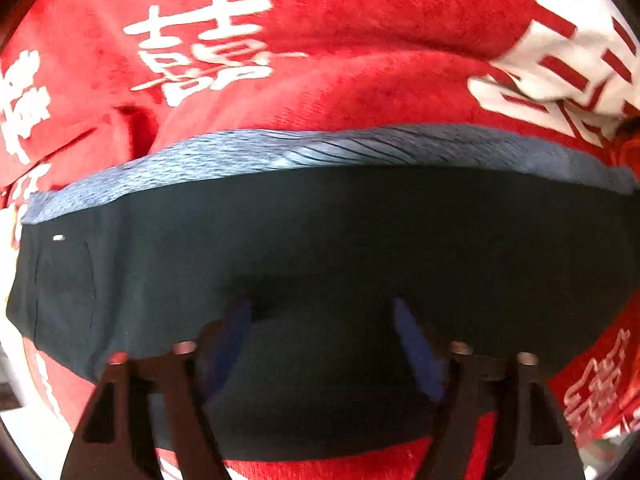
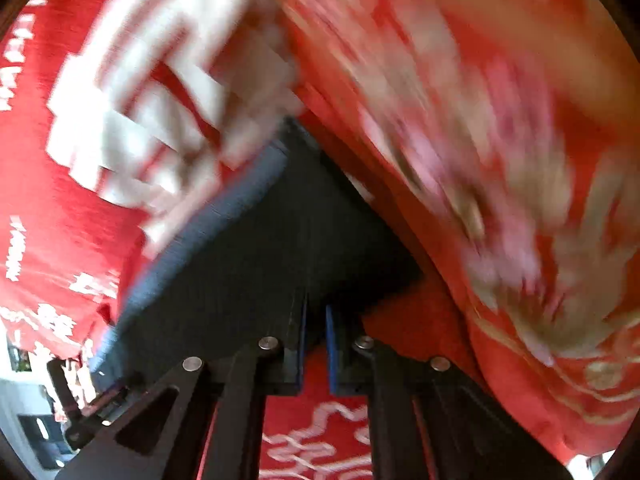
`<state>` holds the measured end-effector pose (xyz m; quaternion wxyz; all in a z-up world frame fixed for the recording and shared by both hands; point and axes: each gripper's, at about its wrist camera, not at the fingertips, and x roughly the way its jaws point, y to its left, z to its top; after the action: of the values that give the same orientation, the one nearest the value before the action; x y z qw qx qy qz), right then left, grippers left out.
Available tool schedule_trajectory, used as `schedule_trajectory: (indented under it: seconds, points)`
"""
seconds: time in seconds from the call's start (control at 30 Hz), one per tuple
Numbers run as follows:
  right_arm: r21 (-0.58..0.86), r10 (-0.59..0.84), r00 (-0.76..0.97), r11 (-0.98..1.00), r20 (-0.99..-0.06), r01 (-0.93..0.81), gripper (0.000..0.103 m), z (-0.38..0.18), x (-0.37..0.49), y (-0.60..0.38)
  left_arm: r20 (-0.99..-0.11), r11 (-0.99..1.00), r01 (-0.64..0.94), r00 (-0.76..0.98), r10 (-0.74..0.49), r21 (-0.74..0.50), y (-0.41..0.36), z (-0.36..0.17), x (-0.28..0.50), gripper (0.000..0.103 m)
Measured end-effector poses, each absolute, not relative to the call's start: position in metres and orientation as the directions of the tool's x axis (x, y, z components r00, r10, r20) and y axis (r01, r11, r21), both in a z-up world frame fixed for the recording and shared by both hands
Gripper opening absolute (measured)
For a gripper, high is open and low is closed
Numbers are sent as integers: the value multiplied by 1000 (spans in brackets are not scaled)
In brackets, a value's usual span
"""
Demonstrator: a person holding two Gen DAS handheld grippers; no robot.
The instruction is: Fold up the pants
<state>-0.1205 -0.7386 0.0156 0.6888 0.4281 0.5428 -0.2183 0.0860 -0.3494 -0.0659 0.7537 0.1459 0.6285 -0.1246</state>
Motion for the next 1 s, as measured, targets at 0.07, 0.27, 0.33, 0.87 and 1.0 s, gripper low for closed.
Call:
schedule_trajectory:
  seconds: [0.07,0.27,0.33,0.87,1.0]
  points:
    - [352,170,309,519,-936,779,24,12,-133,-737,-986,929,367,169,-17,47,-344,-68,86,88]
    - [350,200,288,552,-937,757,42,24,-158,-713,-990,929,368,138,-12,40,-329,-62,73,88]
    - [383,242,297,552,-924,741,42,26,-161,-696,-991,931,363,130,-12,36,-323,-57,69,88]
    - [720,631,364,512,-685,468,42,10,-82,-433,-969,954,272,240,61,127,-142,-29,135,88]
    - [742,668,350,492,-657,455,42,-12,-50,-379,-946,942,262,299,130,212,-82,-39,167,88]
